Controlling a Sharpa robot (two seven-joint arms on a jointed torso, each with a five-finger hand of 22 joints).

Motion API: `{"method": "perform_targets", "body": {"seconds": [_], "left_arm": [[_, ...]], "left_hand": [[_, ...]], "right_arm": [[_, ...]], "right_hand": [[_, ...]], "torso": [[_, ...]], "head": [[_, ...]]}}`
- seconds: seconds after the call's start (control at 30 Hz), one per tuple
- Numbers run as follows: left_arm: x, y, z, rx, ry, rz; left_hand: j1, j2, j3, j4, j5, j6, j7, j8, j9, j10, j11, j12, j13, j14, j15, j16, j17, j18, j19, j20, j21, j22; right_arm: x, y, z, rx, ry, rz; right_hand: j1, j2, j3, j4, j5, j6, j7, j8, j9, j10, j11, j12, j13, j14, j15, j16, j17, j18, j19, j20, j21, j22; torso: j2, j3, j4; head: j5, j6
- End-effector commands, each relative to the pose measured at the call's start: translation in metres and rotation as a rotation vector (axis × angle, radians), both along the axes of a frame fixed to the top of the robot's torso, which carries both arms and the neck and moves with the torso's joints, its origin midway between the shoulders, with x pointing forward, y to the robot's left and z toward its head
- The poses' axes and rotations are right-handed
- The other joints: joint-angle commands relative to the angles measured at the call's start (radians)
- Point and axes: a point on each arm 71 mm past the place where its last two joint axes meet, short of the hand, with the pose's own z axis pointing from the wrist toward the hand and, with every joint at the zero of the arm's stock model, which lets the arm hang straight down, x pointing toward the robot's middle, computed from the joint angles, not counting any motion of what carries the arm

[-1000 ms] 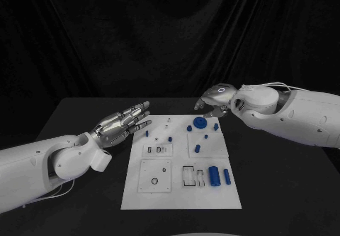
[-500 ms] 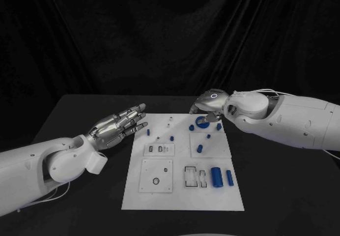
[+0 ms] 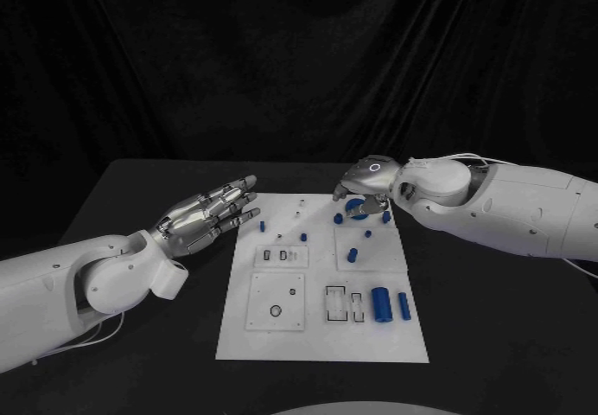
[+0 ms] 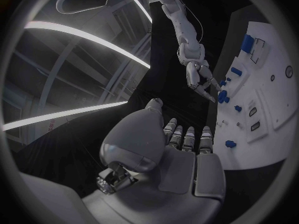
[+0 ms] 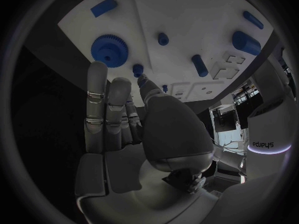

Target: Assemble the parts on the task board

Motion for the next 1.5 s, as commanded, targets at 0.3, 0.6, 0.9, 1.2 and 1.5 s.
{"method": "perform_targets", "body": {"seconds": [0.3, 0.6, 0.9, 1.2, 1.5], "left_arm": [[0.0, 0.001, 0.003, -0.025, -0.009, -0.021], [0.0, 0.001, 0.002, -0.024, -0.004, -0.032], [0.001, 0.0, 0.002, -0.024, -0.001, -0.04], [0.001, 0.001, 0.001, -0.017, 0.006, -0.044], [0.002, 0.001, 0.0, -0.008, 0.013, -0.048]], "left_hand": [[0.01, -0.002, 0.007, -0.006, 0.009, 0.007, 0.003, 0.005, 0.001, 0.0, 0.009, 0.004, 0.001, 0.003, 0.008, -0.007, -0.002, 0.005, 0.002, 0.007, -0.005, 0.0], [0.011, -0.008, 0.007, -0.012, 0.012, 0.016, 0.007, 0.008, 0.003, 0.002, 0.013, 0.007, 0.001, 0.003, 0.011, -0.007, -0.002, 0.004, 0.002, 0.008, -0.005, 0.0], [0.014, -0.008, 0.011, -0.019, 0.02, 0.021, 0.011, 0.01, 0.004, 0.003, 0.017, 0.008, 0.002, 0.003, 0.014, -0.007, -0.002, 0.004, 0.003, 0.01, -0.005, 0.0], [0.024, -0.007, 0.023, -0.041, 0.048, 0.03, 0.016, 0.015, 0.005, 0.006, 0.023, 0.013, 0.003, 0.004, 0.016, -0.006, -0.001, 0.003, 0.003, 0.012, -0.004, 0.0], [0.029, -0.008, 0.032, -0.06, 0.069, 0.035, 0.021, 0.018, 0.005, 0.015, 0.028, 0.026, 0.007, 0.006, 0.016, -0.004, 0.0, 0.004, 0.004, 0.014, -0.004, 0.001]], "right_arm": [[0.002, 0.006, -0.017, 0.005, 0.005, 0.055], [0.003, 0.008, -0.029, 0.023, -0.004, 0.057], [0.004, 0.009, -0.036, 0.035, -0.012, 0.06], [0.004, 0.01, -0.043, 0.072, -0.048, 0.074], [0.006, 0.006, -0.044, 0.074, -0.057, 0.07]], "right_hand": [[0.015, -0.001, 0.028, -0.001, 0.042, 0.033, 0.001, 0.008, 0.0, 0.04, 0.001, -0.015, 0.001, 0.001, 0.003, 0.043, 0.045, 0.002, -0.017, 0.003, 0.048, 0.062], [0.022, -0.002, 0.042, -0.003, 0.054, 0.037, -0.004, 0.005, -0.001, 0.055, 0.002, -0.022, 0.001, 0.0, 0.004, 0.058, 0.06, 0.001, -0.023, 0.004, 0.065, 0.084], [0.036, -0.011, 0.106, -0.002, 0.086, 0.111, -0.004, 0.027, 0.013, 0.108, 0.001, -0.042, 0.0, -0.002, 0.003, 0.093, 0.098, -0.004, -0.037, 0.005, 0.11, 0.147], [0.08, -0.001, 0.187, -0.014, 0.068, 0.195, 0.0, 0.058, 0.042, 0.188, -0.006, -0.054, 0.0, -0.009, -0.002, 0.098, 0.102, -0.006, -0.05, 0.001, 0.137, 0.189], [0.088, -0.009, 0.211, -0.018, 0.046, 0.212, 0.005, 0.061, 0.053, 0.226, -0.004, -0.066, 0.0, -0.01, 0.0, 0.106, 0.115, -0.009, -0.058, 0.002, 0.149, 0.211]], "torso": [[-0.007, -0.0045, -0.0014], [-0.013, -0.0039, -0.0021], [-0.016, -0.0062, -0.002], [-0.02, -0.0071, -0.0034], [-0.021, -0.0072, -0.003]], "head": [[0.005, -0.009], [0.008, -0.01], [0.01, -0.015], [0.015, -0.019], [0.016, -0.024]]}}
